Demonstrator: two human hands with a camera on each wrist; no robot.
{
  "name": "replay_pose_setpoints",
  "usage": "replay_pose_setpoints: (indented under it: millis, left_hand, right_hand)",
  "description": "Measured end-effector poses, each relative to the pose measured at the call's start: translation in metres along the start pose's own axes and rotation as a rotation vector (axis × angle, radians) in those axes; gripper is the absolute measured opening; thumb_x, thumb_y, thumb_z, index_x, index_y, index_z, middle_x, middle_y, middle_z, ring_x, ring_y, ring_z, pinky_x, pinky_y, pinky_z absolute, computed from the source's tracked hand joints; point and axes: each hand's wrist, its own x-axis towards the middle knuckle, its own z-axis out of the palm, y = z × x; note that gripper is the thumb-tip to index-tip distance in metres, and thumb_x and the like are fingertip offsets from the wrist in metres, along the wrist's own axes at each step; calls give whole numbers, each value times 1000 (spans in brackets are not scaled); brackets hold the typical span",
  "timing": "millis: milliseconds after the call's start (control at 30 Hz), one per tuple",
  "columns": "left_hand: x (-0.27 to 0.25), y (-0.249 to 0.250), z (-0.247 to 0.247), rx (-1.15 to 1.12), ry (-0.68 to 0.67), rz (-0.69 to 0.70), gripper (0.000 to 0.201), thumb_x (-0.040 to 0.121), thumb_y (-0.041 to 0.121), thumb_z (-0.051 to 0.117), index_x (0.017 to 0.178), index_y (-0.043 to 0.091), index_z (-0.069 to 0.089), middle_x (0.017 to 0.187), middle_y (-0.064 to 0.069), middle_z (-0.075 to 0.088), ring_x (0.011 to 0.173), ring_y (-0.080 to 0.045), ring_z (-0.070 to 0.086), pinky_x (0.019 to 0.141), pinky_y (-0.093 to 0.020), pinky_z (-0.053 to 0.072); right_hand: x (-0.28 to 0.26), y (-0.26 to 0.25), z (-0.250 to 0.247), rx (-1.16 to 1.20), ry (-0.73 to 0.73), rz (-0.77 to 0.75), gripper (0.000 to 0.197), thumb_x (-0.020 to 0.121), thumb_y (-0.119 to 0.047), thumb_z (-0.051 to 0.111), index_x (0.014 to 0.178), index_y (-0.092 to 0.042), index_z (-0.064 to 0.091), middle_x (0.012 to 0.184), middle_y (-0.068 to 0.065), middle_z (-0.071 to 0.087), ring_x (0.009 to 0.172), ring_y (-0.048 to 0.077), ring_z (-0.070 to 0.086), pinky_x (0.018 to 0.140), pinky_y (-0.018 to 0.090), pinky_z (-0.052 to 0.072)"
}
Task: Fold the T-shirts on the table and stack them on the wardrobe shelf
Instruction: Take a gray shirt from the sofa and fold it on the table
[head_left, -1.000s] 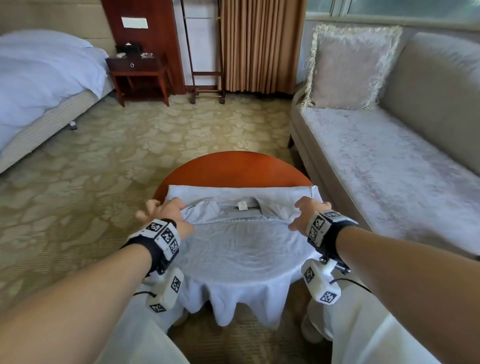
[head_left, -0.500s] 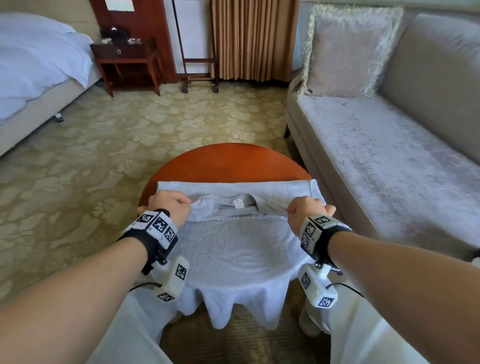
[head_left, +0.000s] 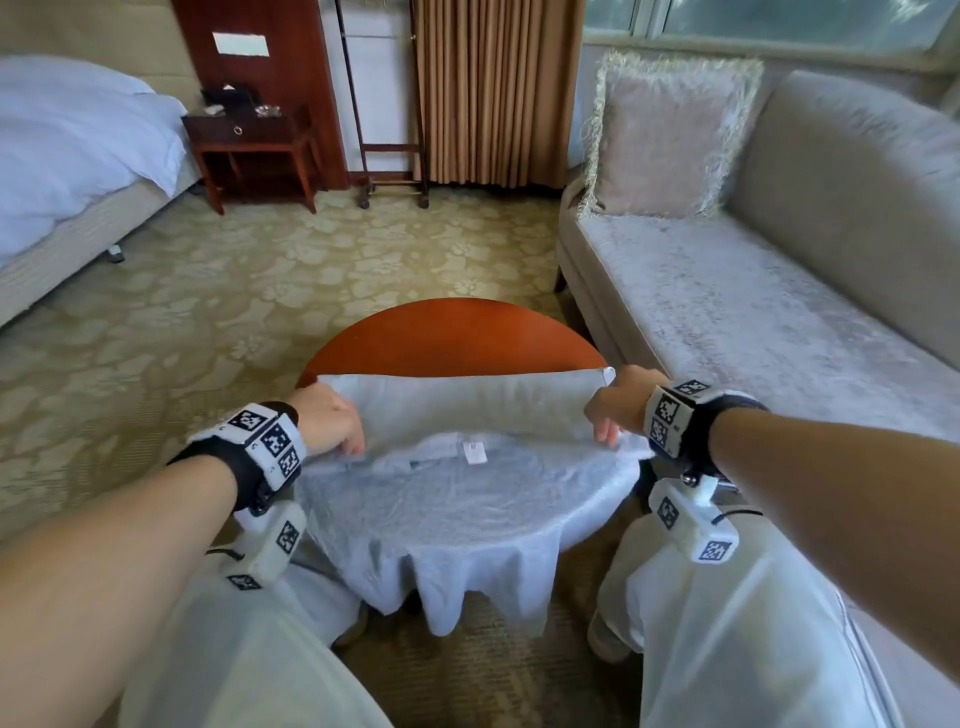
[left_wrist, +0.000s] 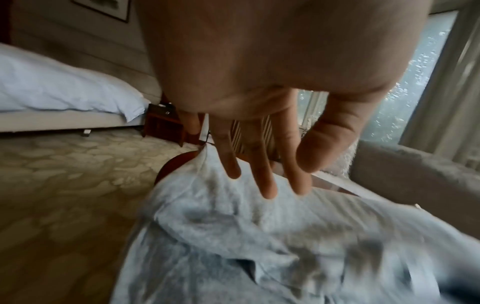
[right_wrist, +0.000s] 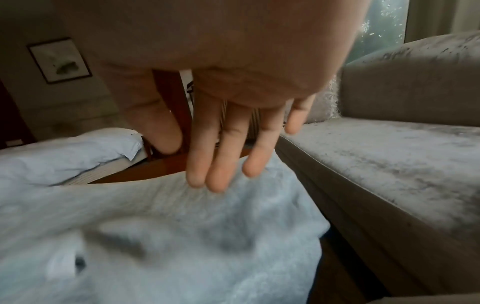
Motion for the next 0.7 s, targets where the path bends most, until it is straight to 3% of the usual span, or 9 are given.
replay_pose_setpoints:
  millis: [67,133,233,333,400,467,567,633,700]
  left_hand:
    - [1,-7,3,-30,-30,-71,11,64,-1,64,64,1,74,76,-5,70,78,-23,63,67,-29,46]
    - [3,-13,4,-138,83,-109,7,66,2,66,60,-2,62,69,-12,53,66,-23,49,59,-30,39]
    - [10,-15,3,-201,239,-173,16,80,7,69,69,5,57,73,-14,51,64,-22,47,57,-26,37]
    - [24,-16,-1,-210,329,-257,27,89,21,67,72,2,57,76,-15,56,62,-26,51,56,-29,39]
    - [34,-13,-2,-269,366,-305,30,91,23,66,98,-5,64,98,-21,61,79,-32,60,62,-32,43]
    - [44,-10,1,-324,425,-362,55,90,25,67,131,-9,50,130,-26,55,111,-40,57,81,-38,45]
    - [61,-3,5,-387,462,-402,62,91,25,66,137,-9,43,136,-28,51,118,-41,54,83,-39,42]
    - [69,-2,4,-388,433,-433,65,91,28,66,140,-6,40,136,-28,50,118,-42,54,90,-43,45]
    - [80,-4,2,-375,410,-453,67,90,33,66,140,-4,41,136,-26,51,116,-42,55,94,-45,46]
  right_hand:
    - [-2,4,3,1,-162,-23,23,81,-24,58,78,-12,78,78,1,75,80,14,68,65,25,49]
    - [4,4,12,10,-193,2,29,85,-28,56,91,-6,74,79,2,76,78,14,69,59,25,47]
    - [20,8,19,64,-37,84,34,85,-28,57,103,0,66,75,5,74,68,18,68,59,25,53]
    - [37,18,16,117,158,175,34,86,-36,56,99,-4,59,90,12,68,82,28,66,72,32,53]
    - [55,23,15,207,220,235,38,88,-40,55,96,-3,53,86,14,64,91,33,66,86,39,53]
    - [70,23,15,301,256,291,39,88,-34,60,100,2,53,89,16,62,99,36,63,91,43,52]
    - [96,29,19,394,221,320,58,80,-33,65,127,-1,53,111,18,63,104,37,61,91,44,52]
    - [111,33,22,417,204,321,67,72,-47,62,127,-9,54,102,15,65,89,34,65,83,45,55]
    - [113,28,22,428,181,308,62,71,-49,61,119,-10,56,91,13,65,76,31,65,79,45,57]
